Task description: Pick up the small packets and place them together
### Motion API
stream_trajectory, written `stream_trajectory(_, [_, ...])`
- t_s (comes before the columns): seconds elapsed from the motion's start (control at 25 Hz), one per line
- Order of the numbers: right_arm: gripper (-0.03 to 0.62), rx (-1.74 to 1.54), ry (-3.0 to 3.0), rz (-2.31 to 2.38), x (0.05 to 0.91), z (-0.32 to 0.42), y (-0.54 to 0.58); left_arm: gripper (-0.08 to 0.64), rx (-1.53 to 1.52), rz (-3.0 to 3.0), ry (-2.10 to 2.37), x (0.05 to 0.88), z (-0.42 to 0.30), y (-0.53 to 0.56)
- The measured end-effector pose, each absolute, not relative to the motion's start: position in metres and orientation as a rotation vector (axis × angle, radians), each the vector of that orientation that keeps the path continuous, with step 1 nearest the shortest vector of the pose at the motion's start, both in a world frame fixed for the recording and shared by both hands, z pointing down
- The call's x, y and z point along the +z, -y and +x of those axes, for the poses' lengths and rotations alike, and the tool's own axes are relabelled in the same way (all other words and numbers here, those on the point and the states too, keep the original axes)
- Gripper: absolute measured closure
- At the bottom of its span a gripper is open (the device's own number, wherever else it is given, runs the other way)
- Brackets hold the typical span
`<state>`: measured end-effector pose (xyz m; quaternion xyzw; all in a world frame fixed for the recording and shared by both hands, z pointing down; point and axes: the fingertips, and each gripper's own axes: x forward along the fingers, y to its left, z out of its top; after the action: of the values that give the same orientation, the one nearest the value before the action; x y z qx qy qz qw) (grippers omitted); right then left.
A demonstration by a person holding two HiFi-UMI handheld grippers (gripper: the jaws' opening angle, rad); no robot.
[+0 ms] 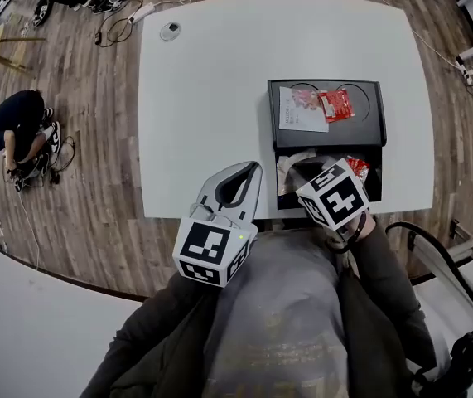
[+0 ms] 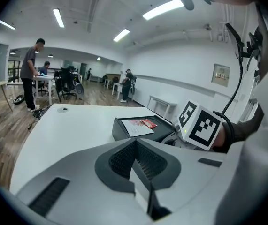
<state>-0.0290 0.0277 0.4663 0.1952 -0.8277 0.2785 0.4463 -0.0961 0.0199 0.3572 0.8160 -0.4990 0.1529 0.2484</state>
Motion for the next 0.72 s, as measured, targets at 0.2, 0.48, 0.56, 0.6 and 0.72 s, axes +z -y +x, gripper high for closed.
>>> stream_trajectory(0.2, [0.584,0.721,2.117,0.552,0.447,-0.008,-0.021,0.557,0.411,2.218,1.372,0.358,-0.095,-0.023])
stream_trajectory(0.48, [0.528,0.808,2.032,0.678,0.456,0.038,-0.014,0.557,0.410,2.248,1.353,0.357,-0.081,-0.021])
stream_trajectory(0.56, [0.517,0.818,2.008,0.655,0.463,0.039,-0.019,0.557,0.414,2.245,1.354,0.358,-0.081,-0.021])
stream_trajectory(0.6, [0.511,0.822,1.998,0.642,0.465,0.038,-0.023,0.557,0.415,2.243,1.354,0.358,-0.082,-0.022])
stream_trajectory(0.72, [0.504,0.816,1.983,0.625,0.466,0.038,-0.028,0.557,0.417,2.237,1.353,0.359,-0.082,-0.024])
